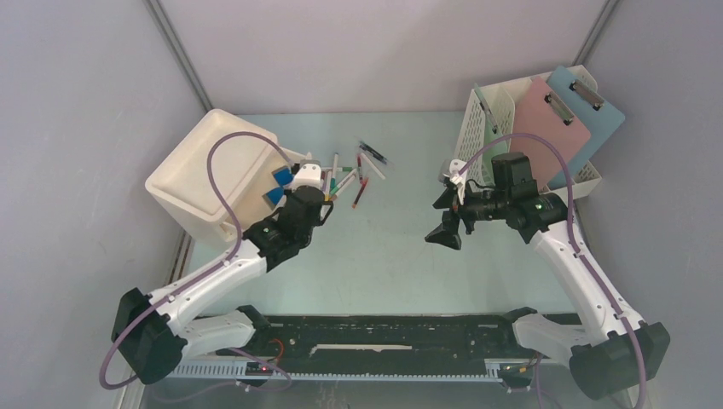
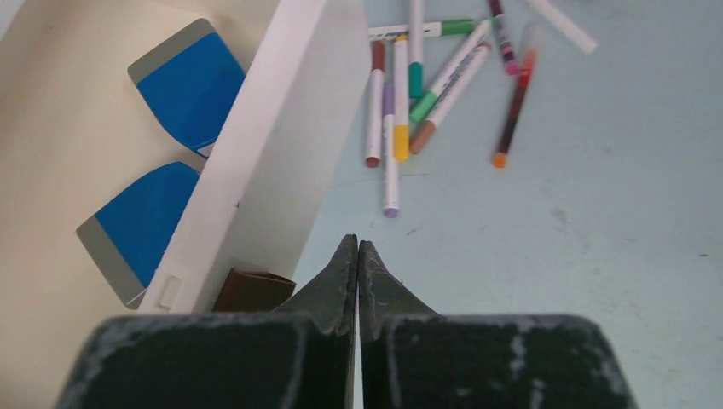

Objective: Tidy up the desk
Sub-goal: Close the drawer in the storage box.

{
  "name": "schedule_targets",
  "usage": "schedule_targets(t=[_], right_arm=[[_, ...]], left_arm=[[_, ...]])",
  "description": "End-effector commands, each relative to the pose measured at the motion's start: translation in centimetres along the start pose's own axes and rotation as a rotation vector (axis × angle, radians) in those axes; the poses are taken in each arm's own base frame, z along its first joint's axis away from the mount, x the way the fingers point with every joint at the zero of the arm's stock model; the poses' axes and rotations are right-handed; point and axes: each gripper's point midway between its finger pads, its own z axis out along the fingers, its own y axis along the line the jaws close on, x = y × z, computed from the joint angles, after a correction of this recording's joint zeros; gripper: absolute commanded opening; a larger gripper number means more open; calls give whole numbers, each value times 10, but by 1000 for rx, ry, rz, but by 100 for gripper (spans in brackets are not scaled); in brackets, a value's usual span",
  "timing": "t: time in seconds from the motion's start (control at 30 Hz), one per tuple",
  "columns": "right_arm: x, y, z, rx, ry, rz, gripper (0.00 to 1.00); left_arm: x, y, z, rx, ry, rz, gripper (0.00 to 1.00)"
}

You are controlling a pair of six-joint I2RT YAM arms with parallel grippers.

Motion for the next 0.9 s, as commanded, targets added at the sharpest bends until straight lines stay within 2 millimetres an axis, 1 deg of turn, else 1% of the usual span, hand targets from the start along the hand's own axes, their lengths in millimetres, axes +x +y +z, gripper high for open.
schedule_targets(t=[0.0, 0.03, 0.07, 0.2, 0.3, 0.33, 0.43, 0.53, 0.67, 0.77, 0.87], right_arm=[[-5, 1, 0, 3, -13, -41, 100], [-5, 1, 0, 2, -14, -42, 100], [-5, 1, 0, 1, -15, -40, 100], [-5, 1, 0, 1, -13, -42, 100], [-5, 1, 0, 1, -14, -41, 100], [-5, 1, 0, 1, -14, -42, 100], [-5, 2, 0, 0, -14, -43, 100], [-5, 2, 0, 1, -13, -42, 100], [-5, 2, 0, 0, -15, -44, 100], [-5, 1, -1, 2, -15, -43, 100], [-5, 2, -1, 0, -16, -43, 100]], left_arm=[[-21, 22, 7, -143, -44, 51, 0], [-21, 26, 9, -160, -41, 53, 2], [-21, 30, 11, -178, -36, 53, 7], [-25, 46, 14, -249, -41, 42, 36], [-28, 54, 17, -268, -45, 17, 51], [-29, 56, 17, -273, -48, 8, 56], [-30, 63, 18, -290, -52, -13, 64], [-33, 68, 17, -302, -63, -29, 67], [-38, 69, 10, -287, -93, -43, 65], [-41, 80, 5, -307, -133, -66, 61], [-40, 94, 3, -332, -156, -114, 61]])
